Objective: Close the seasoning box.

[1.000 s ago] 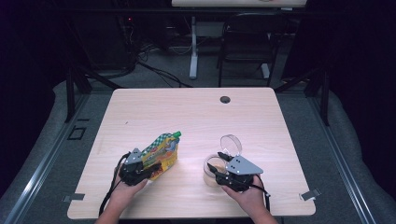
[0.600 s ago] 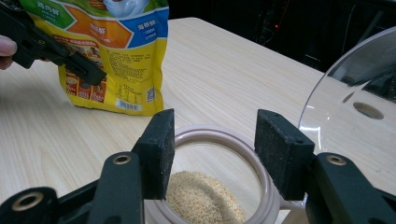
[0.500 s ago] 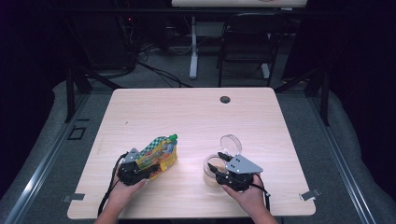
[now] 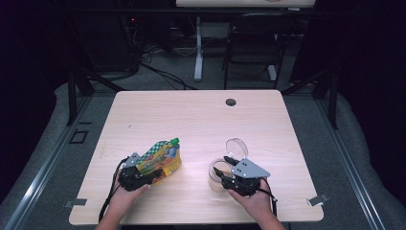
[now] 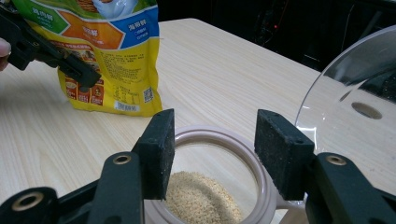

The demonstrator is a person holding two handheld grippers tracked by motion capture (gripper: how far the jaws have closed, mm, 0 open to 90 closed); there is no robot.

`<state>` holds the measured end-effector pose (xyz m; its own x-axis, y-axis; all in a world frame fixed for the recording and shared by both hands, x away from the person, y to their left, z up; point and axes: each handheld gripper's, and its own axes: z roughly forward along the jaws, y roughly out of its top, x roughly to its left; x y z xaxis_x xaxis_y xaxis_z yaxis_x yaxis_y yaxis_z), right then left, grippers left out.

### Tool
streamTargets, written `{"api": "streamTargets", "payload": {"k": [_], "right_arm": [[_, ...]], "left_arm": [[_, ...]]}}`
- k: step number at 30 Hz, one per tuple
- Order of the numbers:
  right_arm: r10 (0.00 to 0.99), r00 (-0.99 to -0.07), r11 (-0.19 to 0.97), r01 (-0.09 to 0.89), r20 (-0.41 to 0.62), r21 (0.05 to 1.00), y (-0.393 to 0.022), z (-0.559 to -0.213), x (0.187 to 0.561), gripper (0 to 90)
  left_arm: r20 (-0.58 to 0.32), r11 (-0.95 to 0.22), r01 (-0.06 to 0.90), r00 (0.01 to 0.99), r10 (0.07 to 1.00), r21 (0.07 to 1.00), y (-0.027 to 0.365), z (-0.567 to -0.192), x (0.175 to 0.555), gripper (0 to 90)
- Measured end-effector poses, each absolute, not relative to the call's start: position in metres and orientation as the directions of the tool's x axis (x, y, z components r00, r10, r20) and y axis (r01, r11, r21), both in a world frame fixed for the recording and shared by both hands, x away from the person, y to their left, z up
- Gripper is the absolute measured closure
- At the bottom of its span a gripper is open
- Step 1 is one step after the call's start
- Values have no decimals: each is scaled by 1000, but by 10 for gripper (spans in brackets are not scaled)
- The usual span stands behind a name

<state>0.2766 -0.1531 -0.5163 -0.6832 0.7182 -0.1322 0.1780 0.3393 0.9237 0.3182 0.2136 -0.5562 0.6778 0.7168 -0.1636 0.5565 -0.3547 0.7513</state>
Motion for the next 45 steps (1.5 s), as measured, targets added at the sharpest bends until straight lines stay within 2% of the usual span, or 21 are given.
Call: {"api": "streamTargets", "payload": {"k": [9, 24, 45], "right_arm": [[718, -683, 337, 178, -130, 925, -153, -516, 277, 474], [716, -687, 334, 178, -126, 925, -153, -516, 276, 471], [721, -688, 301, 210, -78, 930, -163, -503, 273, 503]], "left_arm": [[-191, -321, 557, 674, 713, 766, 218, -556, 319, 599], [-196, -329, 554, 687, 700, 765, 222, -557, 315, 437], [-190, -319, 542, 686, 702, 778, 221, -551, 307, 431]]}}
